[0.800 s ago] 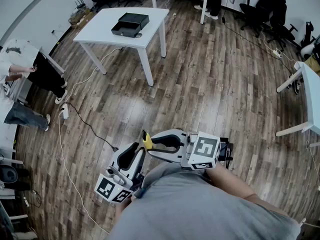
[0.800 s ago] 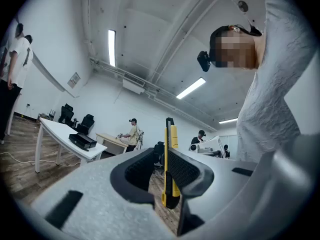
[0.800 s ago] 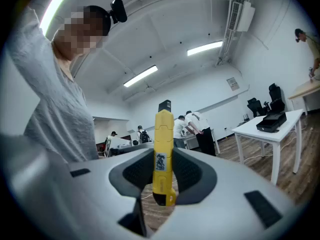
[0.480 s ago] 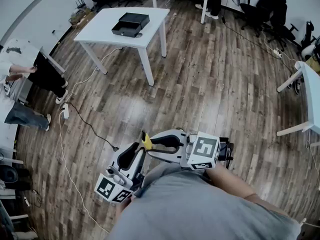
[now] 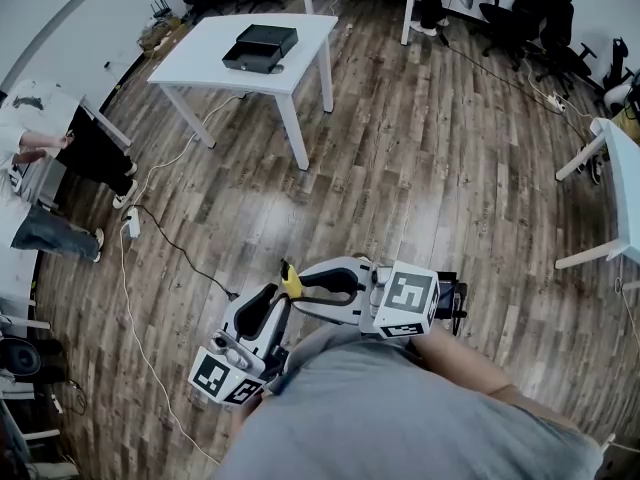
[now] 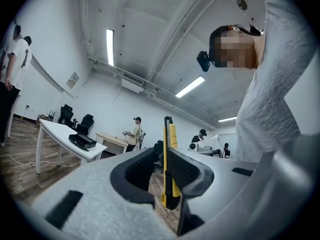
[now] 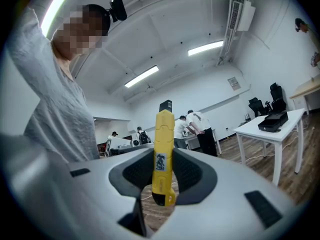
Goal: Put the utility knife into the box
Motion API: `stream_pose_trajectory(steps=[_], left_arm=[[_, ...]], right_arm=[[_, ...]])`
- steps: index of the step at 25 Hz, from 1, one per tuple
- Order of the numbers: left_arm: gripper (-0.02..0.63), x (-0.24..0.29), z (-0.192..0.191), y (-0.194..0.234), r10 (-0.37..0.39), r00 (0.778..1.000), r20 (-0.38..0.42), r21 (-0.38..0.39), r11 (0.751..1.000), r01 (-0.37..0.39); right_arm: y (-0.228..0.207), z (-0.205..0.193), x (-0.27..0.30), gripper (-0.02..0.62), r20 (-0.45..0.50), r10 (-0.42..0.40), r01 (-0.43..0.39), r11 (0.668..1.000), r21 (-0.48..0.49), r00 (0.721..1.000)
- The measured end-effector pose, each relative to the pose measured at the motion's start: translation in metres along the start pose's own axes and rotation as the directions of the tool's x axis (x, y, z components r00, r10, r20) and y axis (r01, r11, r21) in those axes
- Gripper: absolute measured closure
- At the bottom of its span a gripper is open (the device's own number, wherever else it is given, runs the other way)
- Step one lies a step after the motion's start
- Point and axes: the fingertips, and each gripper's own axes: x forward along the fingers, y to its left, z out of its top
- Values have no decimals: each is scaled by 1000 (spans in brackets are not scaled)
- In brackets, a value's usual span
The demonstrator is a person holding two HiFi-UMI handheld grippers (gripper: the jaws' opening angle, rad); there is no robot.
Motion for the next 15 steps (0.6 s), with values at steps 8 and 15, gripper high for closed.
stream_pose_trajectory(steps=[8,15], left_arm=[[511,1,-2,3,-2,1000,-3,-4,1000,2],[511,1,-3,4,-1,1000,-3,-12,1000,1]], right_arm=[[-3,-2,1,469,-1,-8,8,1000,5,1000],[-4,-3,1,469,-1,-9,9,1000,14,1000]])
